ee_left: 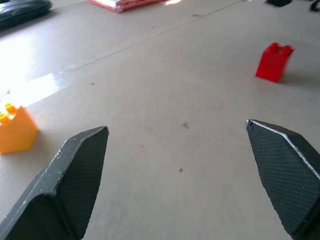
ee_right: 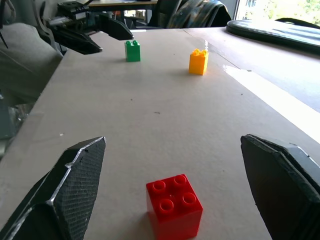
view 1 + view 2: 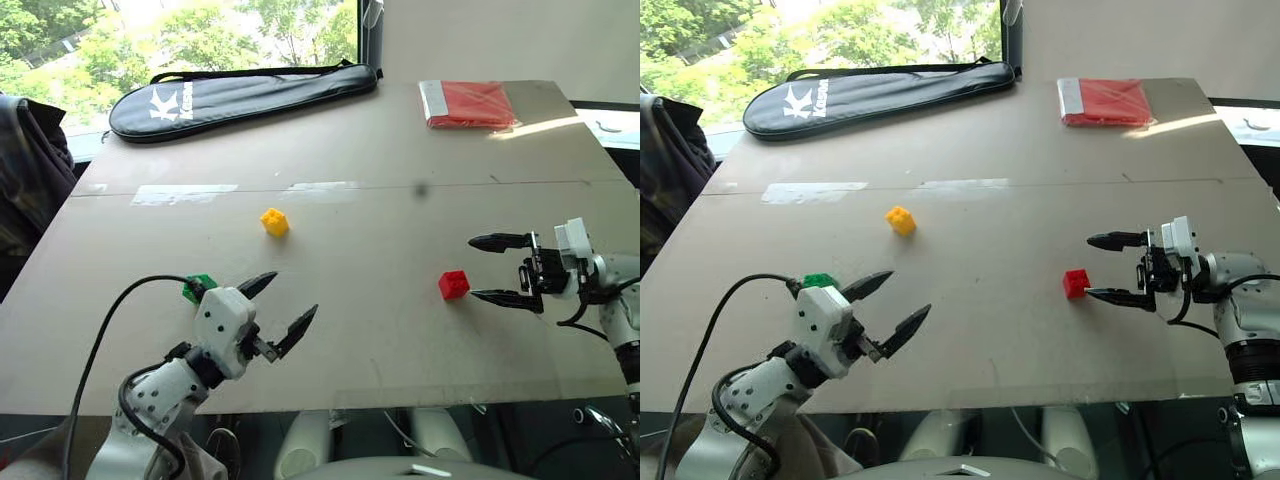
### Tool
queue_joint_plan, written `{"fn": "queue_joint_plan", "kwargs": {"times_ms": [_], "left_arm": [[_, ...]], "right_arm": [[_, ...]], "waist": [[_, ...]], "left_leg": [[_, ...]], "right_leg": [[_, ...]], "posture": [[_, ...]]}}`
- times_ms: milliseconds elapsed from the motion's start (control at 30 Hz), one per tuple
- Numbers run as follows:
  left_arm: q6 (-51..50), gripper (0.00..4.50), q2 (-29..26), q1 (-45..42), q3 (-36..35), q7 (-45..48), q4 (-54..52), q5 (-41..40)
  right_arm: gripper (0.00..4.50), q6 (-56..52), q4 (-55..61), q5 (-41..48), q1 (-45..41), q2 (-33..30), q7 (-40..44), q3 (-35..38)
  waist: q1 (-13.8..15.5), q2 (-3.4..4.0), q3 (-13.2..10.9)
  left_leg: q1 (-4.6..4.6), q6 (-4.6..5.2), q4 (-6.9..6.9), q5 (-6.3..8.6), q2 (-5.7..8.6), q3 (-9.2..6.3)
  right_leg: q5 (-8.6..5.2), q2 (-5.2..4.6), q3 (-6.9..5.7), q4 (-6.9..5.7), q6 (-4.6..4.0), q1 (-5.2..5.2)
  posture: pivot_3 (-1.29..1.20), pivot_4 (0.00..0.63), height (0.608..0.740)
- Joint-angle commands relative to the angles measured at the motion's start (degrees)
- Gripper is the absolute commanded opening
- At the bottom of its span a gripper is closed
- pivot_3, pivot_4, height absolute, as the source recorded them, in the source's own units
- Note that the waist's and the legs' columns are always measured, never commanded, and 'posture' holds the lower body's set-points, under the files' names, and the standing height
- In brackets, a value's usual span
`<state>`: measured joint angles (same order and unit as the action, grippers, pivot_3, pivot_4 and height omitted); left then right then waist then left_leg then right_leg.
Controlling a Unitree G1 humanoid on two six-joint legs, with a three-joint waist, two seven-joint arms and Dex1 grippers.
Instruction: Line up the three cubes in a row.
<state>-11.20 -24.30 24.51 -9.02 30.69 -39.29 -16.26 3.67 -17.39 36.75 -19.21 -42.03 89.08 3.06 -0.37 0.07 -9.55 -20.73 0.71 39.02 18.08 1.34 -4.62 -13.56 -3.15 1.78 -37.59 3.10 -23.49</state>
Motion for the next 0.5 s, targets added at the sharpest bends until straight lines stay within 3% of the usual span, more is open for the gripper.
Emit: {"fn": "queue_joint_plan", "kwargs": {"times_ms": [33,167,500], "left_arm": [[5.6,4.5,5.7,3.7,-5.1,-10.8,1.8,7.8],[9.4,4.5,10.8,5.4,-8.2,-16.7,6.6,11.4],[13.9,4.5,12.6,2.9,-8.3,-20.1,14.5,13.4]], "right_arm": [[4.46,-3.6,5.7,3.9,3.3,-0.5,0.8,4.3],[4.46,-5.3,8.1,5.9,6.9,-1.0,1.7,7.5],[4.46,-1.5,9.4,13.1,12.5,-2.9,3.4,8.6]], "waist": [[0.0,-0.03,0.0],[0.1,-0.05,0.0],[-0.2,-0.11,0.0]], "left_leg": [[0.0,0.01,0.0,0.0,0.0,0.0],[0.0,0.01,0.0,0.01,0.02,0.03],[0.03,0.02,0.03,0.01,0.04,0.05]], "right_leg": [[0.0,0.0,-0.03,0.01,0.0,0.01],[0.0,0.04,-0.16,0.02,0.01,0.0],[0.0,0.2,-0.18,0.02,0.03,0.05]], "posture": [[0.0,0.15,0.74],[0.0,0.15,0.74],[0.0,0.15,0.74]]}}
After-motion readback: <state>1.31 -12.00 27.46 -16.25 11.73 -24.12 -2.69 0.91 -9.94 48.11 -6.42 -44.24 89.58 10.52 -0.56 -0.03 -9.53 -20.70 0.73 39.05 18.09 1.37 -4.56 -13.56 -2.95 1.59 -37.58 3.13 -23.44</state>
